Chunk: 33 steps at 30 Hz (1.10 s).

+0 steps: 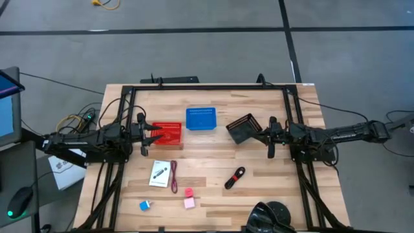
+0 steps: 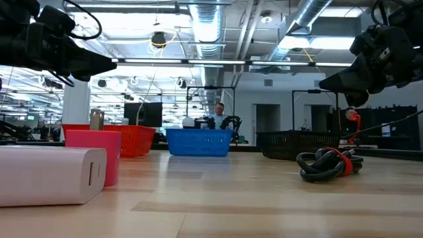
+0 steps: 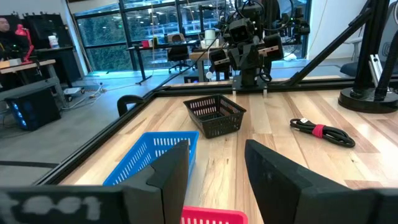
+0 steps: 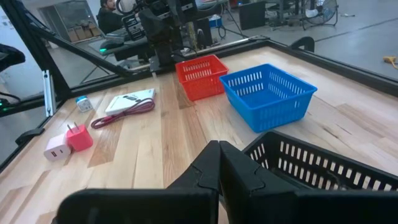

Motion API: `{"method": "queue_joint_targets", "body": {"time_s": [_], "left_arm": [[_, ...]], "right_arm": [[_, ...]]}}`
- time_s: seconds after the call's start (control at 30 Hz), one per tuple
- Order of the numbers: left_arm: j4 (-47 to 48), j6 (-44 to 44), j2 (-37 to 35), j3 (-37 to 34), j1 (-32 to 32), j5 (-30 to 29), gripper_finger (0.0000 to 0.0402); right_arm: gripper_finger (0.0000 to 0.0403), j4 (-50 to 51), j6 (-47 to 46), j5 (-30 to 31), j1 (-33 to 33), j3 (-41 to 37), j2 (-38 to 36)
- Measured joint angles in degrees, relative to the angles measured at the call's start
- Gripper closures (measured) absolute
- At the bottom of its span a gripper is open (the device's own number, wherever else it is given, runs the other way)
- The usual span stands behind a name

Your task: Pick and place items into bin

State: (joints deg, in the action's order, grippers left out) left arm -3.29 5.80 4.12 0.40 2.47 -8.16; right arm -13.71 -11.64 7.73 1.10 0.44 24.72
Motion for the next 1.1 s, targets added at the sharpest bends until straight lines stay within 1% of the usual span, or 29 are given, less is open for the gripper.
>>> {"method": "queue_joint_targets", "body": {"time_s": [0.23,0.3,0.37,0.47,0.53,0.6,0.67,0.77,0.9,0.97,1.03,1.1], "left_arm": [[-0.3,0.1,0.0,0.0,0.0,0.0,0.0253],[-0.6,1.8,0.0,0.0,0.0,-0.3,0.0253],[-0.6,3.9,0.0,0.0,0.0,-2.3,0.0253],[-1.2,8.2,0.0,0.0,0.0,-7.0,0.0253],[-1.2,9.4,0.0,0.3,0.0,-8.5,0.0253],[-1.6,9.3,0.0,0.6,0.0,-8.1,0.0253],[-4.4,8.2,0.0,0.7,0.0,-6.3,0.0253],[-6.5,3.9,-0.1,1.0,0.0,-3.2,0.0253],[-5.8,-8.4,0.0,1.0,0.0,-2.9,0.0253],[-5.7,-14.5,0.0,1.0,0.0,-1.4,0.0253],[-5.6,-19.8,0.0,1.0,0.0,1.9,0.0253],[-5.0,-22.9,0.0,1.0,-0.2,7.3,0.0253]], "right_arm": [[0.0403,0.0,0.0,0.0,0.0,0.0,0.0],[0.0403,0.0,0.0,0.0,0.0,0.0,0.0],[0.0403,0.0,0.0,0.0,0.0,0.0,0.0],[0.0403,0.0,0.0,0.0,0.0,0.0,0.0],[0.0403,0.0,0.0,0.0,0.0,0.0,0.0],[0.0403,0.0,0.0,0.0,0.0,0.0,0.0],[0.0403,0.0,0.0,0.0,0.0,0.0,0.0],[0.0403,0.0,0.0,0.0,0.0,0.0,0.0],[0.0403,0.0,0.0,0.0,0.0,0.0,0.0],[0.0403,0.0,0.0,0.0,0.0,0.0,0.0],[0.0403,0.0,0.0,0.0,0.0,0.0,0.0],[0.0403,0.0,0.0,0.0,0.0,0.0,0.0]]}}
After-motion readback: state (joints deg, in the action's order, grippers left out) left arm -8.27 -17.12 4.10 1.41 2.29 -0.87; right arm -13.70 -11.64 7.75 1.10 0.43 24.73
